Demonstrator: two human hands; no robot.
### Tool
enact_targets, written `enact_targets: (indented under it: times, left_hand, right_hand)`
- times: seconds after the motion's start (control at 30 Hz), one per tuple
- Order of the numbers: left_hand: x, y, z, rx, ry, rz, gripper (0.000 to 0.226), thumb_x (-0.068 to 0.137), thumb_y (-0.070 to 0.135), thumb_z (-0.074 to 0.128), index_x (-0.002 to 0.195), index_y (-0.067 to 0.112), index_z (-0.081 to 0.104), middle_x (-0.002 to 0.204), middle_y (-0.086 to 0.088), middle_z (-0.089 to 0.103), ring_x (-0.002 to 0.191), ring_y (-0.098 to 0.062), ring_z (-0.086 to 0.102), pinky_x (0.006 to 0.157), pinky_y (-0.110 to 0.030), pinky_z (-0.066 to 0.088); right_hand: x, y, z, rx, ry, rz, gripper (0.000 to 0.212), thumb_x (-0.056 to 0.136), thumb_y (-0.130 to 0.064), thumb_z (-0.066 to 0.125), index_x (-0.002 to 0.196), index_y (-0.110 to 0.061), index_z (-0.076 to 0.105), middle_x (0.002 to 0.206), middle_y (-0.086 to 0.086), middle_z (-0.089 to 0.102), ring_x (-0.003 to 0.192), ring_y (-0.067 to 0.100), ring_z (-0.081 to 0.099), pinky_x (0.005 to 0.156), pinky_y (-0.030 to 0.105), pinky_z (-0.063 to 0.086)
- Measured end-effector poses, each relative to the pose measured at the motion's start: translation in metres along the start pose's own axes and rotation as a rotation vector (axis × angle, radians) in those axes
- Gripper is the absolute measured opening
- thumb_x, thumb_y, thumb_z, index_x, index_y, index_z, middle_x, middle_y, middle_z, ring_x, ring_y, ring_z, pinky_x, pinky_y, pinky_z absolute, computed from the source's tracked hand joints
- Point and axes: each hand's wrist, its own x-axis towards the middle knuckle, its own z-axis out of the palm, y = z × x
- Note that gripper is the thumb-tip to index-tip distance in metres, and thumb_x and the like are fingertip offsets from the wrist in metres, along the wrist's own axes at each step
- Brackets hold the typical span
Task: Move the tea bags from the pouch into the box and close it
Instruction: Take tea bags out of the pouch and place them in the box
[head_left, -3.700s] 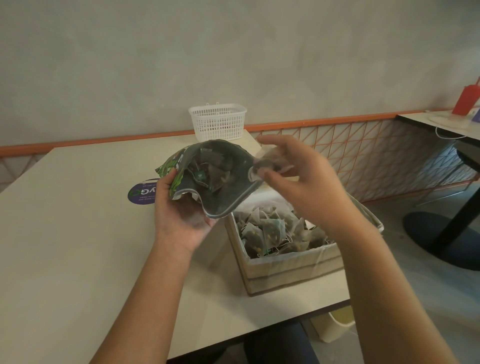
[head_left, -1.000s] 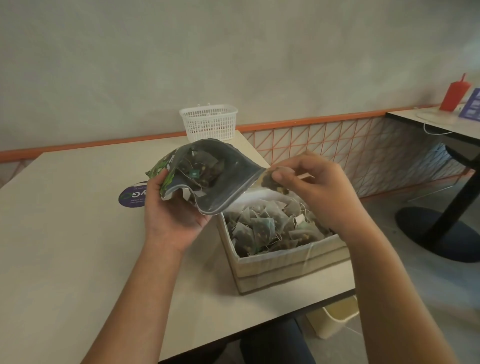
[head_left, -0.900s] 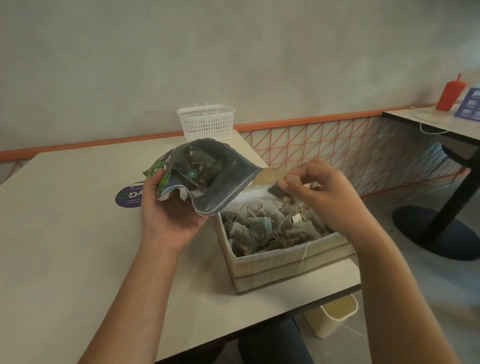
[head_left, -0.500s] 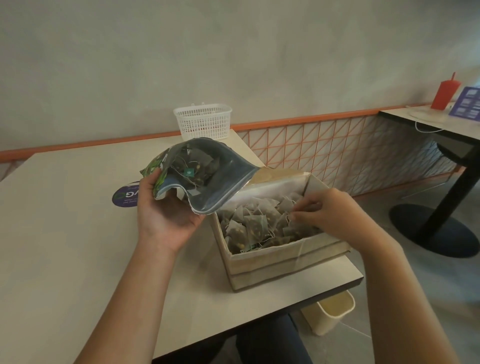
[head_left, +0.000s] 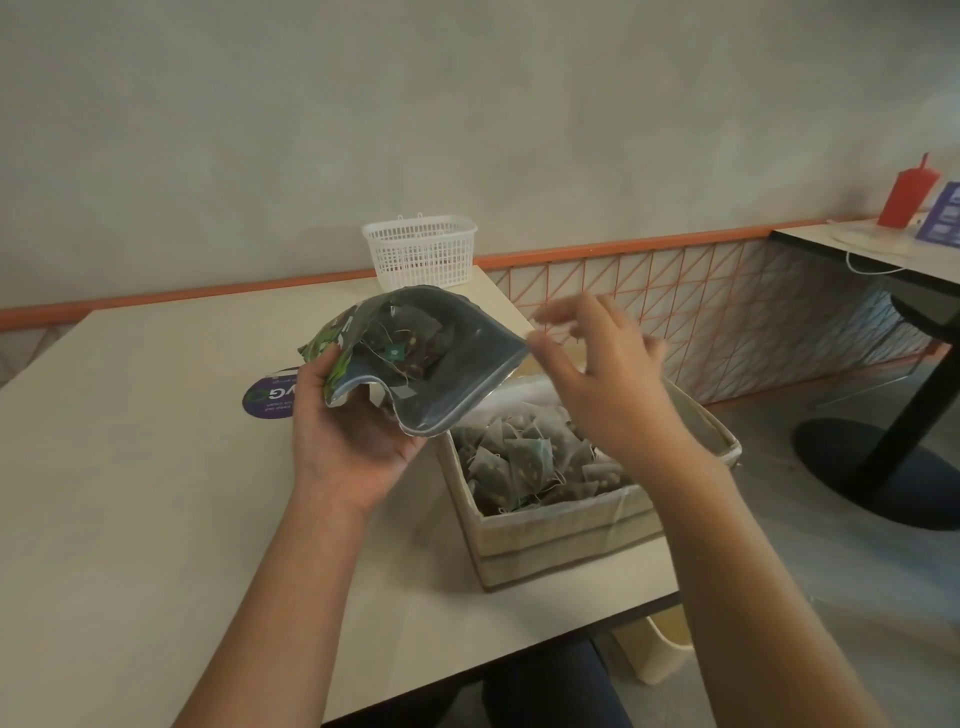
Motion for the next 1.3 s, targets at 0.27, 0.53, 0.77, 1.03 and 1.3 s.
enact_targets:
  times: [0.27, 0.53, 0.77, 1.03, 1.3]
  left_hand:
    - [-0.01, 0.009, 0.005, -0.027, -0.022, -0.014, 0.046, 0.093, 0.049, 0.052, 0.125, 0.02, 0.064, 0.137, -0.01, 0.061, 0.119, -0.029, 0.063, 0.096, -0.038, 0.053]
    - [-0.008, 0.016, 0.013, -0.009, 0.014, 0.225, 0.066, 0.103, 0.045, 0.036, 0.066, 0.014, 0.081, 0.079, -0.005, 0.077, 0.067, -0.02, 0.075, 0.073, -0.037, 0.061]
    - [0.004, 0.02, 0.004, -0.028, 0.053, 0.253, 0.046, 0.095, 0.041, 0.047, 0.075, 0.015, 0.079, 0.085, -0.007, 0.075, 0.077, -0.026, 0.073, 0.078, -0.036, 0.059]
    - [0.005, 0.018, 0.011, -0.011, 0.022, 0.205, 0.068, 0.103, 0.043, 0.032, 0.066, 0.012, 0.079, 0.076, -0.005, 0.075, 0.064, -0.021, 0.074, 0.071, -0.035, 0.06]
    - [0.009, 0.018, 0.005, 0.021, 0.16, 0.212, 0.055, 0.102, 0.044, 0.032, 0.083, 0.017, 0.076, 0.078, -0.005, 0.076, 0.056, -0.022, 0.073, 0.049, -0.035, 0.06]
  right_hand:
    - [0.039, -0.043, 0.05, 0.376, 0.173, -0.244, 0.026, 0.095, -0.028, 0.058, 0.117, -0.021, 0.071, 0.111, -0.007, 0.069, 0.103, 0.006, 0.06, 0.083, 0.034, 0.053]
    - [0.035, -0.065, 0.059, 0.148, 0.393, -0.505, 0.024, 0.096, -0.021, 0.06, 0.117, -0.031, 0.069, 0.11, -0.016, 0.069, 0.095, 0.009, 0.06, 0.073, 0.02, 0.048]
    - [0.043, -0.066, 0.066, 0.163, 0.316, -0.496, 0.027, 0.096, -0.02, 0.054, 0.117, -0.028, 0.07, 0.115, -0.012, 0.068, 0.101, 0.014, 0.058, 0.08, 0.026, 0.048]
    - [0.048, -0.059, 0.071, 0.208, 0.221, -0.412, 0.025, 0.095, -0.035, 0.056, 0.116, -0.033, 0.07, 0.111, -0.012, 0.066, 0.101, 0.01, 0.061, 0.072, 0.034, 0.053]
    - [0.039, -0.058, 0.065, 0.265, 0.251, -0.434, 0.027, 0.094, -0.032, 0.056, 0.117, -0.031, 0.07, 0.111, -0.007, 0.064, 0.099, 0.011, 0.061, 0.072, 0.035, 0.053]
